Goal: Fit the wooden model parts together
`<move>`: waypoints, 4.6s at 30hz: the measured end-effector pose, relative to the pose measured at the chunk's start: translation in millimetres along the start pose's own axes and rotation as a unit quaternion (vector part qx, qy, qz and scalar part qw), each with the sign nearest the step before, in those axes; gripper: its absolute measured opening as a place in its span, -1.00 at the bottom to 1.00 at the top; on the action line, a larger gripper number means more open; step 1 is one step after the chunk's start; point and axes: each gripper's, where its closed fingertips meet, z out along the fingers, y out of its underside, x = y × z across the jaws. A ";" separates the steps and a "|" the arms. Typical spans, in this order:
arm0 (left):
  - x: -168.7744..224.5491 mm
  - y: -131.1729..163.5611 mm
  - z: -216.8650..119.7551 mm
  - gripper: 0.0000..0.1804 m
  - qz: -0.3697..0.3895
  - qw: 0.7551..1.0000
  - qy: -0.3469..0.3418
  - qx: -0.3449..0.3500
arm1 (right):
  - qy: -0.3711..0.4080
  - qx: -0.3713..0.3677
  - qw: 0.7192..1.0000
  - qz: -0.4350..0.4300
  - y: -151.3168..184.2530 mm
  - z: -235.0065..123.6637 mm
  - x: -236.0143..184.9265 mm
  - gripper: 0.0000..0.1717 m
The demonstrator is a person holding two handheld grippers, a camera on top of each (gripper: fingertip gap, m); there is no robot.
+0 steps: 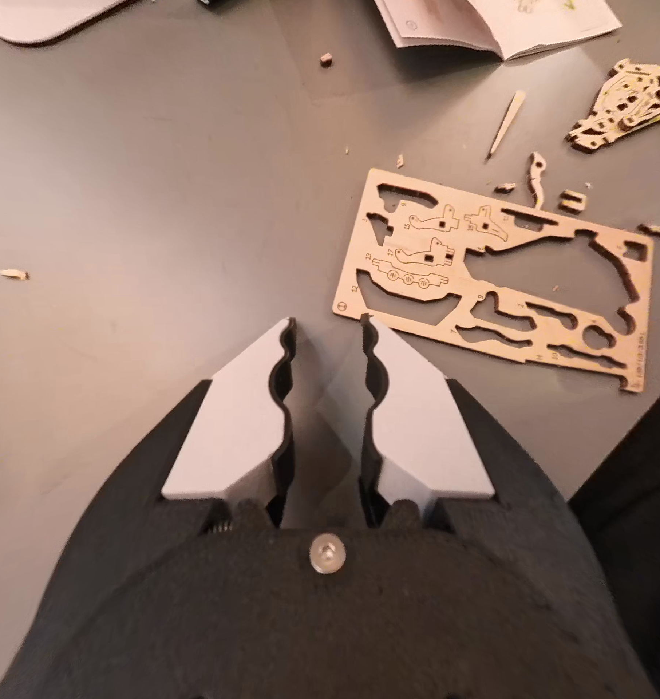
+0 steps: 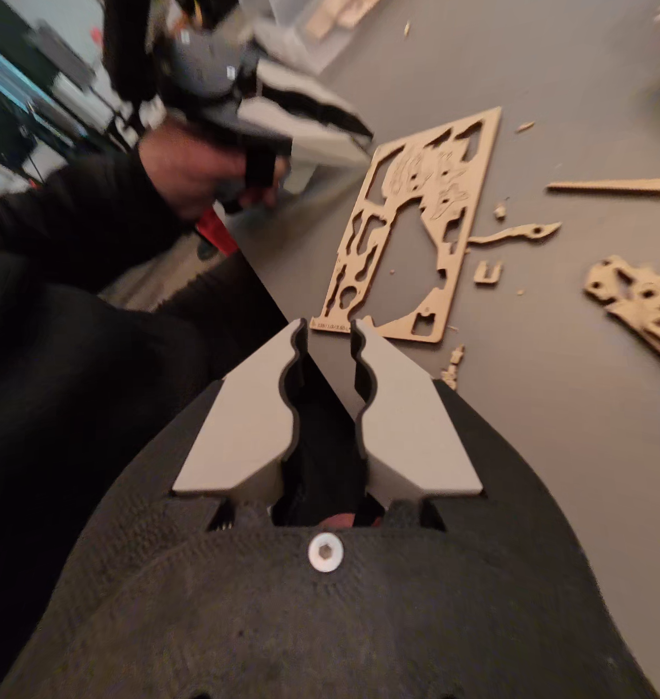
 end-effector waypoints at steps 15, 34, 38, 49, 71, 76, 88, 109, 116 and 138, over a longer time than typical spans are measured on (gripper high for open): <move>20.4 -20.8 19.7 -0.50 0.072 0.990 0.117 -0.005 | 0.039 -0.070 0.996 -0.033 22.7 23.5 5.3 -1.00; 29.2 -57.0 -0.2 -0.73 -0.072 0.967 0.232 0.072 | 0.038 -0.069 0.996 -0.034 22.8 23.4 5.3 -1.00; 32.2 -72.7 -12.4 -0.80 -0.146 0.937 0.296 0.119 | 0.034 -0.068 0.997 -0.030 22.9 23.4 5.1 -1.00; 46.3 -100.4 -35.6 -0.77 -0.316 0.807 0.458 0.195 | 0.027 -0.069 0.997 -0.025 23.6 23.3 4.0 -1.00; 110.2 -109.6 -79.0 -0.41 -0.300 0.676 0.640 0.209 | 0.013 -0.067 0.997 -0.025 24.9 22.3 2.8 -1.00; 126.1 -94.8 -53.7 -0.70 -0.218 0.780 0.559 0.177 | 0.009 -0.066 0.997 -0.023 25.1 21.8 2.6 -1.00; 115.0 -94.7 -34.6 -0.99 -0.195 0.832 0.482 0.194 | 0.003 -0.064 0.998 -0.024 24.9 21.1 1.7 -1.00; 23.9 -104.7 -18.9 -0.99 -0.285 0.848 0.373 0.246 | 0.005 -0.037 0.998 -0.050 15.1 15.1 0.4 -0.83; 20.5 -103.6 -16.2 -0.99 -0.292 0.848 0.367 0.245 | 0.010 -0.032 0.998 -0.048 13.6 12.9 3.4 -0.78; -20.5 -82.3 -30.2 -0.99 -0.346 0.848 0.312 0.251 | 0.007 -0.035 0.998 -0.048 14.7 11.9 2.4 -0.74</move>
